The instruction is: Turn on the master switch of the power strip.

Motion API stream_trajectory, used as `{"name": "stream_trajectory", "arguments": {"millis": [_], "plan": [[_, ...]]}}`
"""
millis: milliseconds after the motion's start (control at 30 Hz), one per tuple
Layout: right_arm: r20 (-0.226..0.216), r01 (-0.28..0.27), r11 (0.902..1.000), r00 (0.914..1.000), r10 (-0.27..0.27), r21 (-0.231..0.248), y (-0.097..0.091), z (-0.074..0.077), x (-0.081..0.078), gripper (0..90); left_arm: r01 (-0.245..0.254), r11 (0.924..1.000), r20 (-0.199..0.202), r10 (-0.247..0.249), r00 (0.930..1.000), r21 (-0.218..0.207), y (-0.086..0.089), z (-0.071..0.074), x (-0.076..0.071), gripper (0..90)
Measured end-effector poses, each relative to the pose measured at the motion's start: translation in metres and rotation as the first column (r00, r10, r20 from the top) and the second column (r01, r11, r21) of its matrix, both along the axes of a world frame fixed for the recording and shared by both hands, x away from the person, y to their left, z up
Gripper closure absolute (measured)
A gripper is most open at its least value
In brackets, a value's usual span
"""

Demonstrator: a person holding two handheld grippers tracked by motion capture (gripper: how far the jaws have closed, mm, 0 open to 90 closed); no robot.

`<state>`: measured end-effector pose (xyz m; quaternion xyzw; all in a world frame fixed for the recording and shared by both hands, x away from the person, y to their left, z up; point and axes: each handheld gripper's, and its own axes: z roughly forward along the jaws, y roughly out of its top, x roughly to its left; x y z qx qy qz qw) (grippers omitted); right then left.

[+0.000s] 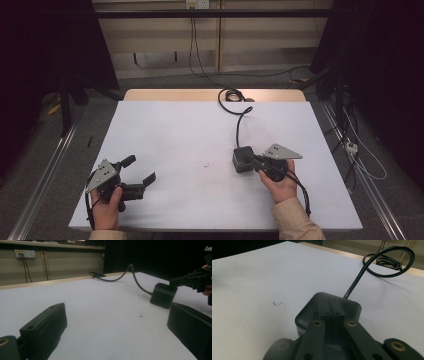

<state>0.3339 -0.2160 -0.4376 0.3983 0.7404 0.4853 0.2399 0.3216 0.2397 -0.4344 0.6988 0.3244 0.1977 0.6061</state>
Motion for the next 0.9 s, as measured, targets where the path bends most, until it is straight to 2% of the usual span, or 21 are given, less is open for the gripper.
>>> {"name": "stream_trajectory", "arguments": {"millis": [900], "plan": [[0.001, 0.003, 1.0, 1.0, -0.003, -0.004, 0.0008, -0.0003, -0.0006, 90.0, -0.001, 1.0, 0.002, 0.001, 1.0, 0.001, -0.0006, 0.0002, -0.0005, 2.3]]}}
